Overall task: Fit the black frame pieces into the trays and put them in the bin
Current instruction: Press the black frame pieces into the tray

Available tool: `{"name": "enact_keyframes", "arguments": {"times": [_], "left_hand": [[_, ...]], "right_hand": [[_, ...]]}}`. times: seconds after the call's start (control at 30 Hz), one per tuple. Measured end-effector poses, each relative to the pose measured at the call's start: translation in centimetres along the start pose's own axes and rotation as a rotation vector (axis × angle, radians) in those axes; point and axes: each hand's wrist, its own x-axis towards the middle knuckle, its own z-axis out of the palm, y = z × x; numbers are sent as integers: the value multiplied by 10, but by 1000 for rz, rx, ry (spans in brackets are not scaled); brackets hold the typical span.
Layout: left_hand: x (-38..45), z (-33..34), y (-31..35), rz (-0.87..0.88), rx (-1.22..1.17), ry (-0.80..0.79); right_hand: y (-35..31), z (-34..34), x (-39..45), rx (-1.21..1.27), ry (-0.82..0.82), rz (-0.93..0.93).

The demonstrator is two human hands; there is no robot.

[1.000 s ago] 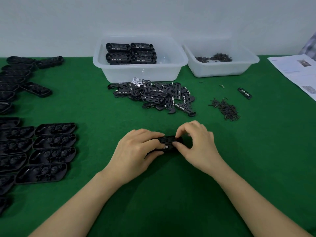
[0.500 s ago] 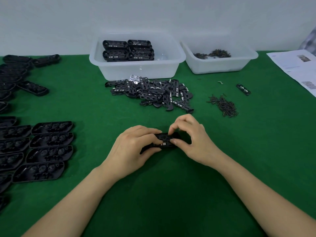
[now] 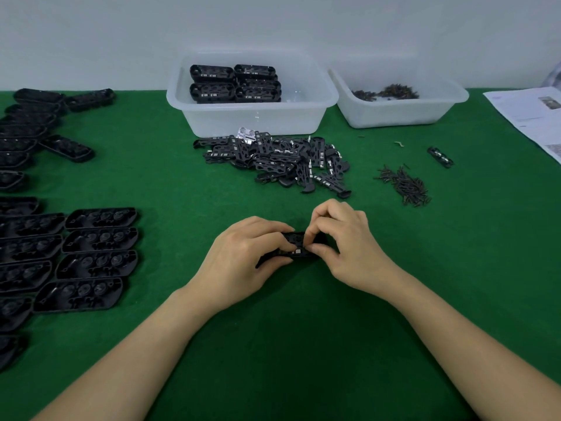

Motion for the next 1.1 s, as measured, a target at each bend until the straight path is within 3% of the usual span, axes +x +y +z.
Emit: {"name": "enact_keyframes", "arguments": {"times": [0.2, 0.63, 0.8, 0.97, 1.1], "left_hand": [[0, 0, -1, 1, -4, 5], [0, 0, 0, 36, 31, 0], [0, 0, 0, 39, 32, 7], [-1, 1, -1, 32, 17, 22], [-1, 2, -2, 25, 10, 25]], "right_hand": [[2, -6, -2, 189, -47, 151], [2, -17, 9, 341, -206, 346], [7, -19, 12, 360, -251, 353], [17, -26, 0, 528, -232, 293], [11, -16, 1, 400, -162, 303]]}}
